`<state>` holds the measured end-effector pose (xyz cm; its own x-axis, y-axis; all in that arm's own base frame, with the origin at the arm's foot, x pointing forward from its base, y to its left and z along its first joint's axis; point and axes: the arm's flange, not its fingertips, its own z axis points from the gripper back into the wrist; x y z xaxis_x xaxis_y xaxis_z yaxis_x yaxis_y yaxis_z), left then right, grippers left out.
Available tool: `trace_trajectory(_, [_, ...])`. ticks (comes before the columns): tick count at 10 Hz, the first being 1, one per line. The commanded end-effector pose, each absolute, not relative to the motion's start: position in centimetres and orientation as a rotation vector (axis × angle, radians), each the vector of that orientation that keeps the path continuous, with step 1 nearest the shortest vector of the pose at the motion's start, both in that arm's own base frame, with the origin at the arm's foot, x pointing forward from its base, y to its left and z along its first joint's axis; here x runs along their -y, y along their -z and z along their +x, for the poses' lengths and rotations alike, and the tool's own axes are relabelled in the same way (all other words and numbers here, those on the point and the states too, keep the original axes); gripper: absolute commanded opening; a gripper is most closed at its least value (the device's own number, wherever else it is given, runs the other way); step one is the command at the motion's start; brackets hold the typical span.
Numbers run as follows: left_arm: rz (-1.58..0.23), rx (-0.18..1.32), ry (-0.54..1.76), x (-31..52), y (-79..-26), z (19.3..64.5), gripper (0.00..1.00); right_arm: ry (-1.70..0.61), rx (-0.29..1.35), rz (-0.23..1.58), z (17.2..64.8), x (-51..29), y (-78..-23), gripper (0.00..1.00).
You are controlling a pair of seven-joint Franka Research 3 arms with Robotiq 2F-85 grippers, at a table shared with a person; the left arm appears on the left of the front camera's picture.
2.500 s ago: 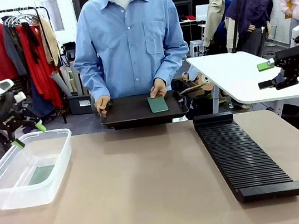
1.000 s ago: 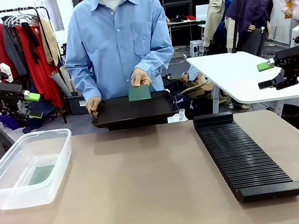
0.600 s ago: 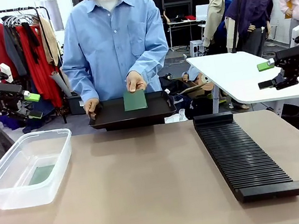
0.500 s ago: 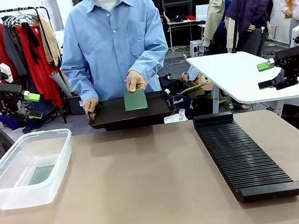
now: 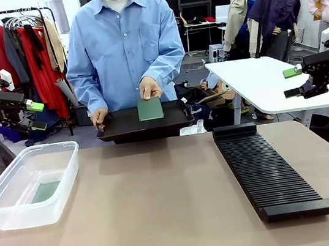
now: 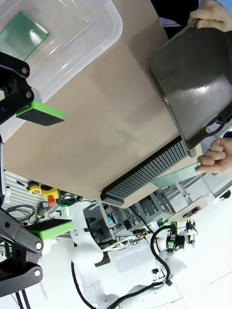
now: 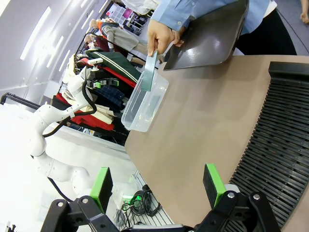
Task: Sort PCBs into racks and boxes based on the side picked up.
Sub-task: Pick up the Blank PCB handed by the Human.
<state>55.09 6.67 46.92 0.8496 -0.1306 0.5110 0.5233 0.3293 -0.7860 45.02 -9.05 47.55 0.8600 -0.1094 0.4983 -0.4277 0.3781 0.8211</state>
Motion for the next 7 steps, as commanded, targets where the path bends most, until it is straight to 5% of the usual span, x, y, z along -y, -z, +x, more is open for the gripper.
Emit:
trace_trajectory(1, [-1.156,0.388,0.443,-6.7,-47.1,54.7,1.00,-0.222,0.531,1.187,45.0,9.0,-47.8,1.00])
trace_trajectory(7, [-1.266,0.388,0.465,-1.7,-45.6,58.4,1.00,-0.222,0.531,1.187,45.0,9.0,-47.8,1.00])
